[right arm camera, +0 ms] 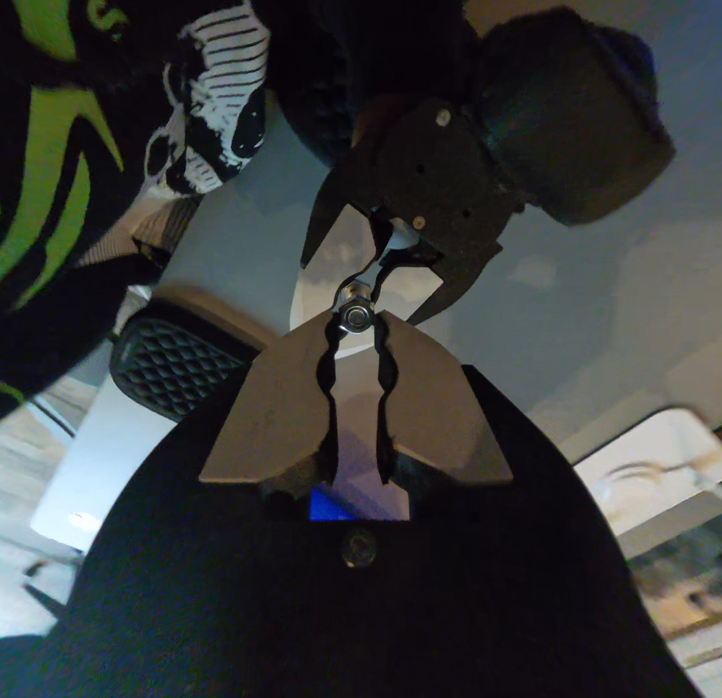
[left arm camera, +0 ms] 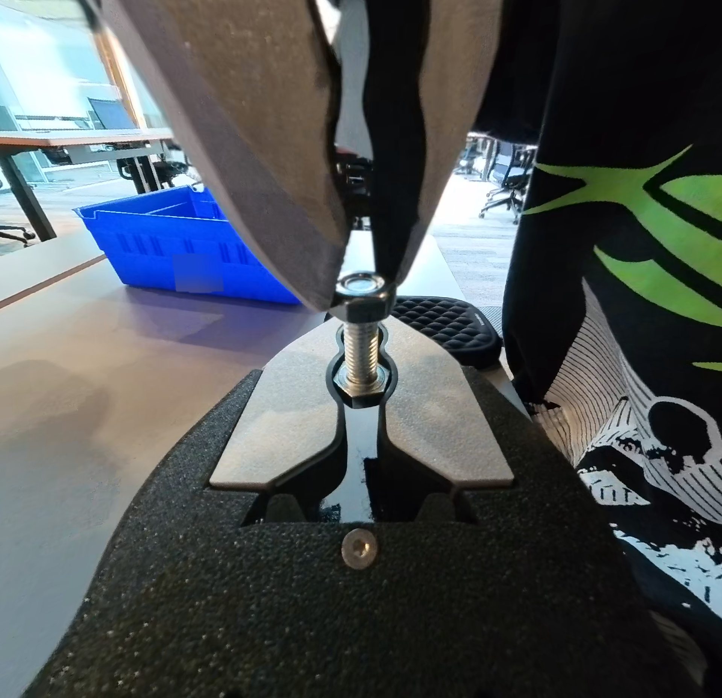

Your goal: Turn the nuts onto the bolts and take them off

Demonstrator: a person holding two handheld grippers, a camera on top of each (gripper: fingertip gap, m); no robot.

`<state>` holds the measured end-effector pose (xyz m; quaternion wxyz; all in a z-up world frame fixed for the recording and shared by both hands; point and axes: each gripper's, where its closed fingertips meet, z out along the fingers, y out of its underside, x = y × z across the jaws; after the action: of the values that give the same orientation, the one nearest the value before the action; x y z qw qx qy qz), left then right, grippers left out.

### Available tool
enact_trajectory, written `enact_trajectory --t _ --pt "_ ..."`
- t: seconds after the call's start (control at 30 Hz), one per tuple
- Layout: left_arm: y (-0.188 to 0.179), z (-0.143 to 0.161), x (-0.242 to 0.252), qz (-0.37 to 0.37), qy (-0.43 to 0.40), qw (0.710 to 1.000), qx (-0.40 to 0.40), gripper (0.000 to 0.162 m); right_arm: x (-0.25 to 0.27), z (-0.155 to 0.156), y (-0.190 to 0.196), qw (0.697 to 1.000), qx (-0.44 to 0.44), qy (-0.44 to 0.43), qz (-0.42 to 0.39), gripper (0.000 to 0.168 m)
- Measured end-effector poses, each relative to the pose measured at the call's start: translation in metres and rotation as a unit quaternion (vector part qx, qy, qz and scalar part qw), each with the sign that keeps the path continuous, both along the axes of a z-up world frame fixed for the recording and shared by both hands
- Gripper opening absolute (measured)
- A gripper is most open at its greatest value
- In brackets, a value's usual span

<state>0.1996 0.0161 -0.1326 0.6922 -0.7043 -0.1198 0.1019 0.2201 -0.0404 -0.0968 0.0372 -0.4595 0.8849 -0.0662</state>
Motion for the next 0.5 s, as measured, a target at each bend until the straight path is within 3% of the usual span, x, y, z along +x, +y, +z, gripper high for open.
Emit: enact_trajectory --t 0.1,0.2,0.27,0.33,0.4,0.5 --pt "0.0012 -0.0017 0.0004 0.000 0.002 1.000 -0.007 0.011 0.0016 -0.0011 0.0000 0.992 -0.003 -0.008 -0.127 0.016" --pt "0.0005 -0.0020 -0.0009 0.003 -0.002 1.000 -0.006 0.011 -0.0001 -0.0016 -0.0002 0.961 -0.007 -0.030 -0.274 0.017" --pt "0.0007 -0.0019 -0.0010 0.004 -0.002 1.000 -0.006 0.011 -0.0004 -0.0013 0.0006 0.947 -0.016 -0.044 -0.316 0.016" --pt "0.0004 -0.0008 -0.0009 0.003 -0.001 1.000 -0.003 0.011 0.0011 -0.0013 -0.0012 0.940 -0.027 -0.059 -0.334 0.017" --pt "0.0005 -0.0004 -0.0004 0.002 0.000 1.000 -0.002 0.011 0.0044 -0.0008 -0.0038 0.944 -0.034 -0.070 -0.322 0.042" --pt "0.0007 0.0001 0.0001 0.000 0.001 1.000 -0.002 0.011 0.0058 0.0082 -0.0065 0.968 -0.046 -0.069 -0.237 0.045"
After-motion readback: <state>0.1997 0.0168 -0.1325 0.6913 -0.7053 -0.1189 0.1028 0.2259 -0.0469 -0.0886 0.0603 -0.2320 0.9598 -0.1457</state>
